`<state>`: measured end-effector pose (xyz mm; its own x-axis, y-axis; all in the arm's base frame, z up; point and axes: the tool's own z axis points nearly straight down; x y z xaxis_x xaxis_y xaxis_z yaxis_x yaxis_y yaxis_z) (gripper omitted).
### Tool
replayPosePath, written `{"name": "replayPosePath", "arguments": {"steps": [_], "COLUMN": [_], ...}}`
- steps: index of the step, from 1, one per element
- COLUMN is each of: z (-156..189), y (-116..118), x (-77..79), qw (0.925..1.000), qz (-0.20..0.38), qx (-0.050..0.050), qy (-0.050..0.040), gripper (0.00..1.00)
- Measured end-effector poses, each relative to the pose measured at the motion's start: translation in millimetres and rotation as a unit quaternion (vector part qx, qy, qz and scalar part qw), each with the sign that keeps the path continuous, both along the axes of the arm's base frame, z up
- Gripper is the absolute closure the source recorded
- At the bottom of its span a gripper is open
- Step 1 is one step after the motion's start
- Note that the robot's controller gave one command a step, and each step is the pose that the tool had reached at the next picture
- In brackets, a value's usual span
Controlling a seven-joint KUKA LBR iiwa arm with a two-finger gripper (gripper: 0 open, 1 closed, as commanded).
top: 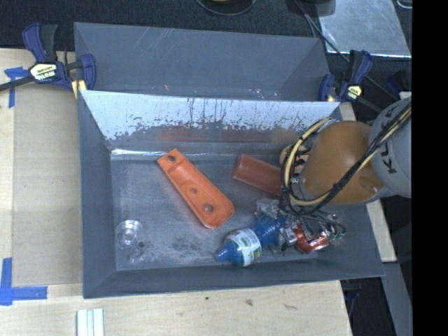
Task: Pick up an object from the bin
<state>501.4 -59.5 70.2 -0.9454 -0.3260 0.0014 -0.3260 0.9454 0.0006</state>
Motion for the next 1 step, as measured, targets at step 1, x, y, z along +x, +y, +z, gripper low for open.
{"name": "replayPosePath", "arguments": {"steps": [1], "z": [0.0], "y": [0.0], "x": [0.0], "qw": [1.0], "qz": [0.0], "qx": [0.0], "qy": [-0.0001], "gripper": [1.0]}}
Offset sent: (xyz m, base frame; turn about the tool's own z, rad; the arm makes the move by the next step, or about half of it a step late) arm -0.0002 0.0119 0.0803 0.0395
